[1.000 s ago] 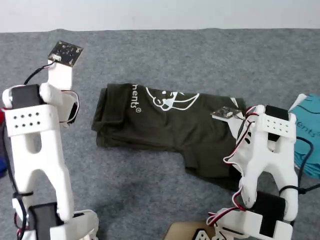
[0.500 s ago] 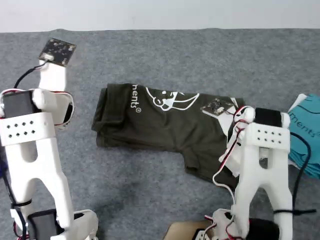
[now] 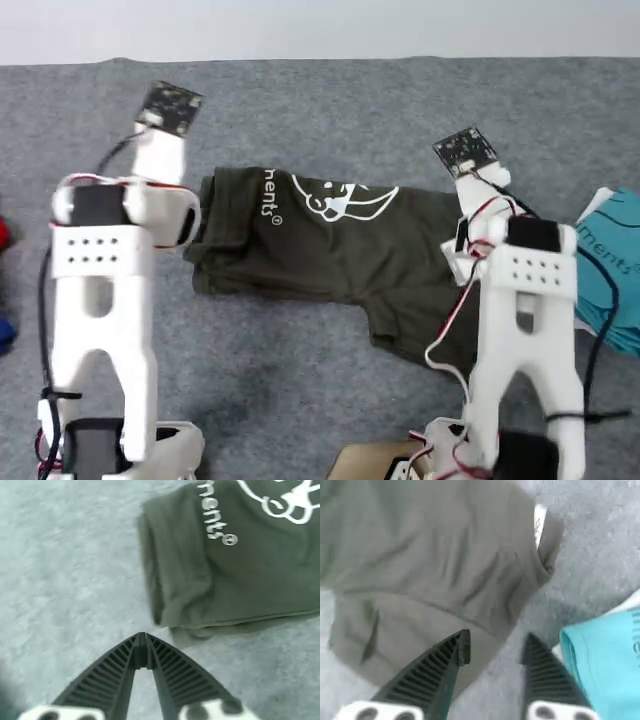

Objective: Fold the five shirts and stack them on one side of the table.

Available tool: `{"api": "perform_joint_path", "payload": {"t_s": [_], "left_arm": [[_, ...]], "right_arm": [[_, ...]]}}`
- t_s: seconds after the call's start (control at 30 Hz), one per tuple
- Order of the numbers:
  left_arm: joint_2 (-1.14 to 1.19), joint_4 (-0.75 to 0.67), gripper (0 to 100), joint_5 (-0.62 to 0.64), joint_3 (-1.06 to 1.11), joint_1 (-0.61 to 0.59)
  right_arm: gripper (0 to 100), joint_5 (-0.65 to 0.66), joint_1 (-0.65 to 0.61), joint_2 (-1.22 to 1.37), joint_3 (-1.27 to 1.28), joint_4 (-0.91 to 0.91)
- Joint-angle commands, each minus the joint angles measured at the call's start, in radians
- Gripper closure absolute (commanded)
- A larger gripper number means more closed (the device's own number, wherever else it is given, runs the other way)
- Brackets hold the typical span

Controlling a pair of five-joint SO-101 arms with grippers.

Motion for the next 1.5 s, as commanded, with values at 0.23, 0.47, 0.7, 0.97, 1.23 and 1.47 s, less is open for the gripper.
{"api": "perform_joint_path", "payload": {"t_s": [0.23,0.47,0.7,0.97,1.23,1.47], "left_arm": [[0.164,-0.133,100,0.017,0.054,0.086],[0.387,-0.121,100,0.009,-0.024,0.091],[0.542,-0.015,100,-0.055,-0.099,0.071],[0.585,0.061,100,-0.152,-0.110,-0.086],[0.578,0.130,100,-0.175,-0.134,-0.072],[0.433,0.210,100,-0.169,-0.312,-0.064]], "right_arm": [[98.8,-0.106,-0.053,0.414,-0.381,-0.056],[98.8,-0.110,-0.059,0.708,-0.671,-0.056],[98.8,-0.109,-0.058,0.980,-0.918,-0.053],[98.8,-0.106,-0.019,1.178,-1.180,0.035],[98.8,-0.104,-0.002,1.297,-1.395,0.157],[98.8,-0.104,-0.012,1.320,-1.508,0.243]]}}
